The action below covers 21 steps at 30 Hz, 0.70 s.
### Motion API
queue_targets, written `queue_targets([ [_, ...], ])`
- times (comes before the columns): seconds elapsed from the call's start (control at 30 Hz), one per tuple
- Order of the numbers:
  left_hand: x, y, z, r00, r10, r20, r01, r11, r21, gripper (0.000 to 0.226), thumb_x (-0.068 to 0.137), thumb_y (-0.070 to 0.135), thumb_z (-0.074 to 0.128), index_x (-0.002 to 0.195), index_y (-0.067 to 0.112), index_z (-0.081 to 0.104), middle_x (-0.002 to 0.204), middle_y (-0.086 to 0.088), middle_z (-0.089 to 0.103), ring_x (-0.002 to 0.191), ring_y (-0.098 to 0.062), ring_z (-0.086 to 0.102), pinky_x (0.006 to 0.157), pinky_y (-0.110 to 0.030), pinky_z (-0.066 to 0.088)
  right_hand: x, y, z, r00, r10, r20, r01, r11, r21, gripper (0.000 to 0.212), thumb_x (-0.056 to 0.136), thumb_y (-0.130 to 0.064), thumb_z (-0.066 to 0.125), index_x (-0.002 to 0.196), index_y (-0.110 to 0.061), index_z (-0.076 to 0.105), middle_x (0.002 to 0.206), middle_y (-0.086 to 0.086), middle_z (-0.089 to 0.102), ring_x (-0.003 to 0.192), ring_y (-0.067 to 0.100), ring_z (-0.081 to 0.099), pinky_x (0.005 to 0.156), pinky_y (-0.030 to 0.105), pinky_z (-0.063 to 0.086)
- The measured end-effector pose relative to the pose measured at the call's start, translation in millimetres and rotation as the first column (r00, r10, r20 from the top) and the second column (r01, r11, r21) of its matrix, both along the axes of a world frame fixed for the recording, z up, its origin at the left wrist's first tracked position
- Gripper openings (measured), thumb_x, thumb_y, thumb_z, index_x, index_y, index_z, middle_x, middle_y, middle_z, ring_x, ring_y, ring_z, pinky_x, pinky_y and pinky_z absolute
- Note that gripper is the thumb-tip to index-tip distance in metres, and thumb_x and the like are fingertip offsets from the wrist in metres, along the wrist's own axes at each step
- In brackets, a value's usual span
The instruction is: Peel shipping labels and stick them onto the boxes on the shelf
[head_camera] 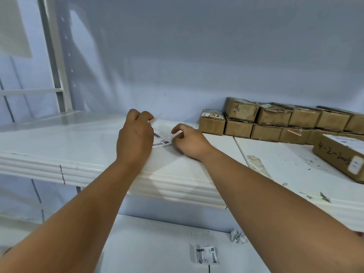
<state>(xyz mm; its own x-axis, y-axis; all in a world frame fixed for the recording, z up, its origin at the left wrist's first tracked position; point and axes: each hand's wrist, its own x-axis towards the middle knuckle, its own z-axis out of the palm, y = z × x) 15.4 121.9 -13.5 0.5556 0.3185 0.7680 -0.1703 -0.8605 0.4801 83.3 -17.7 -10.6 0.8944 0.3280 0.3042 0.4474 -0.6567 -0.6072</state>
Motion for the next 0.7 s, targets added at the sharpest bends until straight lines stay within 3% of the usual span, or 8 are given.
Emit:
queue_targets([
  [0.07,0.8,-0.5,-1.0,0.998,-0.051,0.043,0.047,0.996,0.076,0.018,0.093,0.007,0.047,0.104,0.007,0.062,0.105,-0.012,0.051,0.076,-0.035,0.054,0.065,-0.033,0.038,2.0,-0.5,-0.5,0.999,0.047,-0.017,-0.049,0.994,-0.095,0.043,0.089,-0.024,0.051,0.130,-0.032,0.049,0.130,0.002,0.056,0.122,0.022,0.045,0.096,0.029,0.038],
  [0.13,1.6,0.3,-0.6,0.994,-0.081,0.074,0.071,0.990,0.125,0.017,0.092,0.006,0.049,0.100,0.005,0.063,0.102,-0.013,0.053,0.071,-0.036,0.055,0.064,-0.037,0.043,2.7,0.7,0.0,0.997,0.050,0.053,-0.045,0.996,-0.080,0.043,0.090,-0.021,0.052,0.133,-0.028,0.048,0.135,0.003,0.053,0.126,0.022,0.042,0.099,0.026,0.034],
  [0.23,0.8,0.2,0.1,0.992,-0.082,0.099,0.065,0.984,0.168,0.015,0.091,0.005,0.051,0.099,0.005,0.064,0.102,-0.012,0.055,0.067,-0.038,0.056,0.063,-0.041,0.048,-2.6,1.1,6.3,0.999,-0.030,0.031,0.018,0.948,0.319,0.024,0.096,-0.025,0.046,0.106,-0.013,0.064,0.106,0.007,0.067,0.092,0.020,0.059,0.083,0.028,0.042],
  [0.37,-3.2,-1.8,-0.3,0.983,-0.160,0.092,0.112,0.914,0.389,0.014,0.083,0.001,0.062,0.096,0.007,0.066,0.099,-0.009,0.056,0.049,-0.035,0.052,0.044,-0.038,0.048,-19.6,-6.2,23.9,0.909,0.248,-0.334,0.138,0.578,0.805,0.046,0.095,-0.050,0.042,0.093,-0.010,0.064,0.083,0.009,0.070,0.070,0.020,0.065,0.070,0.031,0.055],
  [0.47,-3.9,-4.1,-0.2,0.970,-0.231,0.078,0.149,0.815,0.560,0.023,0.074,-0.002,0.071,0.094,0.009,0.066,0.103,-0.001,0.048,0.049,-0.031,0.058,0.035,-0.029,0.042,-31.2,-14.0,27.8,0.893,0.313,-0.324,0.113,0.541,0.833,0.015,0.095,-0.021,0.055,0.099,-0.011,0.065,0.088,0.006,0.070,0.076,0.019,0.066,0.075,0.033,0.055],
  [0.53,-5.4,-9.3,-0.2,0.963,-0.263,0.050,0.183,0.785,0.592,0.031,0.071,-0.006,0.070,0.098,0.008,0.065,0.108,0.000,0.048,0.059,-0.029,0.063,0.037,-0.028,0.041,-33.7,-23.0,27.7,0.928,0.232,-0.292,0.106,0.587,0.803,0.018,0.094,-0.006,0.052,0.107,-0.009,0.064,0.100,0.008,0.069,0.079,0.020,0.065,0.074,0.034,0.054],
  [0.6,-4.6,-18.9,0.3,0.956,-0.292,0.031,0.239,0.836,0.494,0.040,0.073,-0.012,0.060,0.108,0.007,0.063,0.114,-0.005,0.054,0.069,-0.025,0.065,0.046,-0.031,0.047,-35.5,-38.7,28.6,0.951,0.159,-0.267,0.116,0.616,0.779,0.019,0.094,-0.003,0.051,0.106,-0.010,0.064,0.111,0.011,0.068,0.079,0.020,0.065,0.069,0.031,0.055],
  [0.7,-4.0,-45.8,7.5,0.915,-0.403,0.022,0.403,0.915,-0.021,0.034,0.087,-0.007,0.043,0.107,0.015,0.061,0.107,-0.003,0.059,0.081,-0.016,0.067,0.072,-0.039,0.054,-38.5,-66.3,31.4,0.956,0.131,-0.263,0.123,0.634,0.764,0.018,0.096,-0.004,0.049,0.104,-0.013,0.063,0.109,0.008,0.067,0.086,0.021,0.065,0.070,0.030,0.055],
])
